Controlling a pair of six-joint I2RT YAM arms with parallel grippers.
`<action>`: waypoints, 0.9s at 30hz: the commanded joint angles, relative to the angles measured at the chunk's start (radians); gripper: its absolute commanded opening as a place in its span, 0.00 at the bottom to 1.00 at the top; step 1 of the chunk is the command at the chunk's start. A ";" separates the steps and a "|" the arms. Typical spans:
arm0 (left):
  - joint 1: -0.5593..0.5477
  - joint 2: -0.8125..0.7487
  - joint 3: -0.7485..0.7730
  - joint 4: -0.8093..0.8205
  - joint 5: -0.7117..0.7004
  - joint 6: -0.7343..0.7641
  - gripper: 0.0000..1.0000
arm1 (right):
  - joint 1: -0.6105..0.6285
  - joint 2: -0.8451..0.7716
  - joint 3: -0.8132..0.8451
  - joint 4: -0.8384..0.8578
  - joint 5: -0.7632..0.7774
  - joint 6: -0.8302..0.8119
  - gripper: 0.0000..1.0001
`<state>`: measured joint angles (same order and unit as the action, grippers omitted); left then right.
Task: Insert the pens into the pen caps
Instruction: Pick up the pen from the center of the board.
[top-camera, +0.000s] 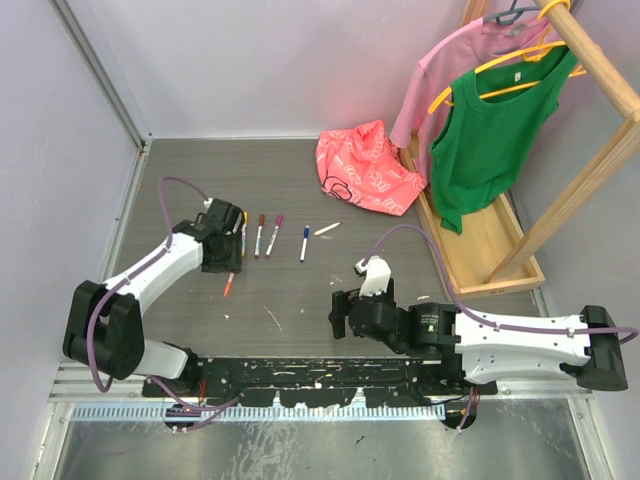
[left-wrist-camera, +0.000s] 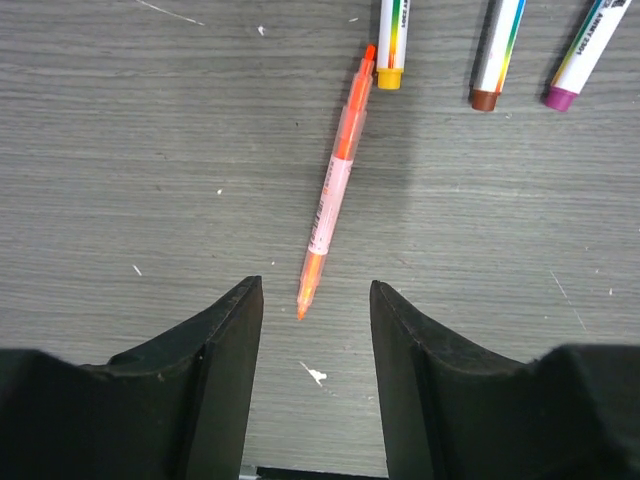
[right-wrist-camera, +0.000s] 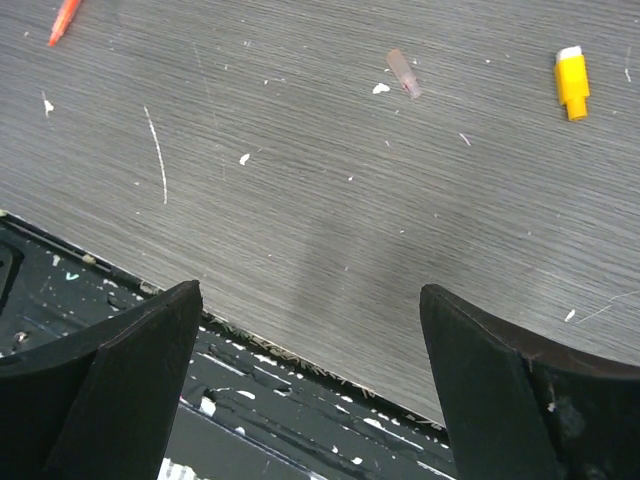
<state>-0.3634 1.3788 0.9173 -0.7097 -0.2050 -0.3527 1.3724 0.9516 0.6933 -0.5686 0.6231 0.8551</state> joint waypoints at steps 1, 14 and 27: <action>0.016 0.017 -0.005 0.078 -0.021 -0.019 0.48 | -0.001 -0.028 0.017 0.054 -0.032 -0.025 0.95; 0.060 0.154 0.015 0.141 0.038 0.015 0.46 | -0.002 -0.003 0.055 0.032 -0.050 -0.048 0.95; 0.089 0.273 0.079 0.087 0.066 0.052 0.27 | -0.001 0.049 0.086 0.052 -0.078 -0.068 0.94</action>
<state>-0.2882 1.6386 0.9577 -0.6098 -0.1505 -0.3206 1.3724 0.9939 0.7174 -0.5503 0.5472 0.8062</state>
